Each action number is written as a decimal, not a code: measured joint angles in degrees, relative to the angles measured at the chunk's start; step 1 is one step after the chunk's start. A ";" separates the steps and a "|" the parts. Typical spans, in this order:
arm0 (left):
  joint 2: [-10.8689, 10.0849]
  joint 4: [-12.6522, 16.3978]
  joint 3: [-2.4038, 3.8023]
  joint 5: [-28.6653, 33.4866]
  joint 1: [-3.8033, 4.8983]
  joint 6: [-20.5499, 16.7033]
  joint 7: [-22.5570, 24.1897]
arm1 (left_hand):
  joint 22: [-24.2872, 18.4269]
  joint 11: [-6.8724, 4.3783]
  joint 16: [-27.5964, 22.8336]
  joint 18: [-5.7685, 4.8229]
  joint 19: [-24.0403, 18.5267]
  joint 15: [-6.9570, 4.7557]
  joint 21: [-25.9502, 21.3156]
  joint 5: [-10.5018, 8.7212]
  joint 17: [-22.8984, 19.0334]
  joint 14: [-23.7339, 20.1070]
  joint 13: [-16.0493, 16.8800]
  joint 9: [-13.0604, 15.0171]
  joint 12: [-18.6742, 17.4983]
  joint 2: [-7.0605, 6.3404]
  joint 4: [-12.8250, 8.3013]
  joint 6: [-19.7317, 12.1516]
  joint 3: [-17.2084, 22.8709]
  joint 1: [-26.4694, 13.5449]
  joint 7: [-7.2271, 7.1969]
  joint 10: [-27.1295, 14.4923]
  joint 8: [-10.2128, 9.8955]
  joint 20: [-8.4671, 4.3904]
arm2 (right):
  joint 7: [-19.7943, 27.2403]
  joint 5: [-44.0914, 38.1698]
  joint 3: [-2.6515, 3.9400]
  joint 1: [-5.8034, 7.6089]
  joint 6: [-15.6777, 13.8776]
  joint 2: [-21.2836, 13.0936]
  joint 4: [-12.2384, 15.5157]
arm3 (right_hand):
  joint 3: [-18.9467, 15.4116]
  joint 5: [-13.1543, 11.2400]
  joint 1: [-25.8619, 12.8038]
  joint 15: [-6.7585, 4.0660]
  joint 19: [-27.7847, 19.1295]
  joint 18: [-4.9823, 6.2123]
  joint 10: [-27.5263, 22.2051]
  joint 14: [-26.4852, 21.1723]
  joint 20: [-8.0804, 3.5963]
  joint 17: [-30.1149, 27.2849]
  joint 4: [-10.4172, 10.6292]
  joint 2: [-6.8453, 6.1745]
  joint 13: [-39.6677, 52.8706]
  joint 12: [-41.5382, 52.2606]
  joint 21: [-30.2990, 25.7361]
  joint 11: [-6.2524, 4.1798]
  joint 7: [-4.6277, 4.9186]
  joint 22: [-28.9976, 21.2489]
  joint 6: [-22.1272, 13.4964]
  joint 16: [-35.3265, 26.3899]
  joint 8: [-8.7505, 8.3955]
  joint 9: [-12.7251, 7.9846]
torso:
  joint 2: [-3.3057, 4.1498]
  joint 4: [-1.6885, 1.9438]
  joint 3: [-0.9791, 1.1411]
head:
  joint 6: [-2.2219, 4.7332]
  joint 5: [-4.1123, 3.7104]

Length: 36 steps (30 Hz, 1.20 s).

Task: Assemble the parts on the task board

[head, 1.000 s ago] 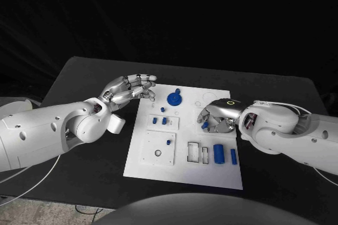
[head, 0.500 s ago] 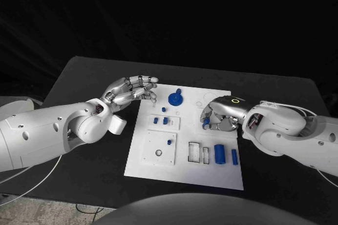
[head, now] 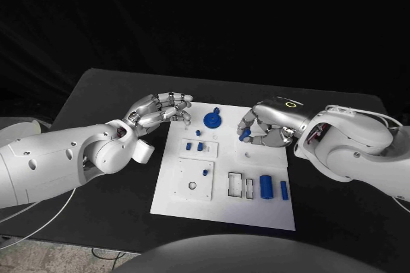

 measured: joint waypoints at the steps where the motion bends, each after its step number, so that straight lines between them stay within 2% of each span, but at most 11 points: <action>1: 0.03 -0.03 0.00 0.00 -0.01 0.04 -0.02 | 0.00 0.00 0.00 0.00 0.00 0.00 0.00 0.00 0.00 0.00 0.00 0.00 0.00 0.00 0.00 0.00 0.00 0.00 0.00 0.00 0.00 0.00 | 0.02 0.41 0.00 0.07 0.23 0.52 0.32 | 0.10 0.00 0.00 -0.12 0.00 0.00 0.16 0.12 0.00 -0.02 -0.09 0.00 0.00 -0.10 0.00 0.02 -0.09 0.00 0.09 0.00 0.13 0.06 | 0.00 0.02 0.00 | 0.00 0.00; 7: 0.22 -0.28 0.00 0.00 -0.19 0.18 -0.05 | 0.00 0.00 0.00 0.00 0.00 0.00 0.00 0.00 0.00 0.00 -0.05 0.00 0.00 0.00 0.00 0.00 0.00 0.00 0.00 0.00 0.00 0.00 | 0.58 1.54 0.01 -0.09 1.96 5.41 0.95 | 0.38 -0.11 0.00 -0.21 0.14 0.00 0.45 0.21 -0.15 -0.01 -0.38 -0.01 0.02 -0.32 0.00 0.12 -0.15 0.00 0.15 0.00 0.19 0.44 | -0.03 0.10 0.05 | 0.00 0.00; 13: 0.32 -0.33 0.00 0.00 -0.31 0.24 -0.03 | 0.00 0.00 0.00 0.00 0.00 0.00 -0.21 0.00 0.00 0.00 -0.05 0.00 0.00 0.00 0.16 0.00 0.16 0.00 0.00 0.00 0.00 0.00 | 2.04 -0.26 0.02 -2.86 2.99 11.58 -1.68 | 0.38 -0.22 0.00 -0.22 0.20 -0.04 0.47 0.22 -0.21 0.03 -0.38 -0.01 0.12 -0.42 0.75 0.15 -0.16 -0.01 0.15 0.00 0.19 0.45 | -0.04 0.21 0.03 | 0.00 0.08; 15: 0.30 -0.33 0.00 0.00 -0.32 0.24 -0.01 | -0.01 0.00 0.00 0.00 0.00 0.00 -0.21 0.00 0.00 0.00 -0.05 0.01 0.00 0.00 0.16 0.00 0.16 0.00 0.00 0.00 0.00 0.00 | 2.57 -1.19 0.01 -3.93 3.05 13.34 -2.99 | 0.38 -0.22 0.00 -0.51 0.51 -0.90 0.48 0.52 -0.52 0.55 -0.38 -0.01 0.16 -0.53 1.72 0.16 -0.15 -0.01 0.15 0.00 0.19 0.44 | -0.04 0.21 0.03 | 0.00 0.09; 20: 0.25 -0.34 0.00 0.00 -0.34 0.24 0.01 | -0.01 0.00 0.00 0.00 0.00 0.00 -0.21 0.00 0.00 0.00 -0.05 -0.04 0.00 0.00 0.16 0.00 0.16 0.00 -0.01 0.00 0.00 0.00 | 4.02 -3.70 -0.03 -6.51 2.97 17.14 -6.02 | 0.60 -0.28 0.00 -0.97 1.08 -0.90 0.50 1.07 -0.60 2.28 -0.60 -0.02 0.20 -0.98 3.55 0.18 -0.16 -0.01 0.15 1.14 0.19 0.44 | 0.00 0.23 0.00 | 0.00 0.20; 22: 0.26 -0.34 0.00 0.00 -0.34 0.24 0.01 | 0.01 0.00 0.00 0.00 0.00 -0.03 -0.21 0.00 0.00 -0.02 -0.09 -0.04 0.00 0.00 0.16 0.00 0.16 0.00 0.00 0.00 0.00 0.00 | 4.66 -4.75 -0.02 -7.60 2.86 18.85 -7.62 | 0.61 -0.32 -0.01 -0.80 1.16 -0.90 0.51 1.24 -0.52 2.86 -0.61 -0.02 0.20 -0.98 4.14 0.18 -0.16 -0.01 0.15 1.33 0.19 0.48 | 0.02 0.22 0.00 | 0.00 0.30; 31: 0.28 -0.36 0.00 0.00 -0.35 0.24 0.01 | 0.18 -0.20 0.00 0.00 0.00 -0.20 -0.21 0.22 0.00 -0.20 -0.36 -0.22 0.00 0.37 -0.24 -0.01 0.56 0.37 -0.01 0.20 0.00 0.00 | 6.86 -7.92 0.00 -10.56 2.77 22.61 -11.26 | 0.85 -0.44 -0.01 -0.81 1.37 -0.90 0.67 1.65 -0.73 3.50 -0.85 -0.02 0.20 -1.21 4.91 0.35 -0.16 -0.02 0.14 1.68 0.18 0.62 | 0.10 0.15 -0.02 | 0.00 0.94; 36: 0.24 -0.33 0.01 0.03 -0.35 0.24 -0.01 | 0.24 -0.20 0.00 0.00 0.00 -0.21 -0.21 0.22 0.00 -0.20 -0.39 -0.29 0.00 0.37 -0.24 -0.01 0.56 0.37 -0.01 0.20 0.00 0.00 | 7.57 -8.98 -0.01 -11.16 2.90 22.99 -11.80 | 1.01 -0.45 -0.01 -0.81 1.57 -0.90 0.67 1.65 -0.52 3.50 -1.02 -0.02 0.18 -1.43 4.91 0.35 -0.16 -0.02 0.14 1.68 0.17 0.71 | 0.11 0.12 -0.02 | 0.00 1.11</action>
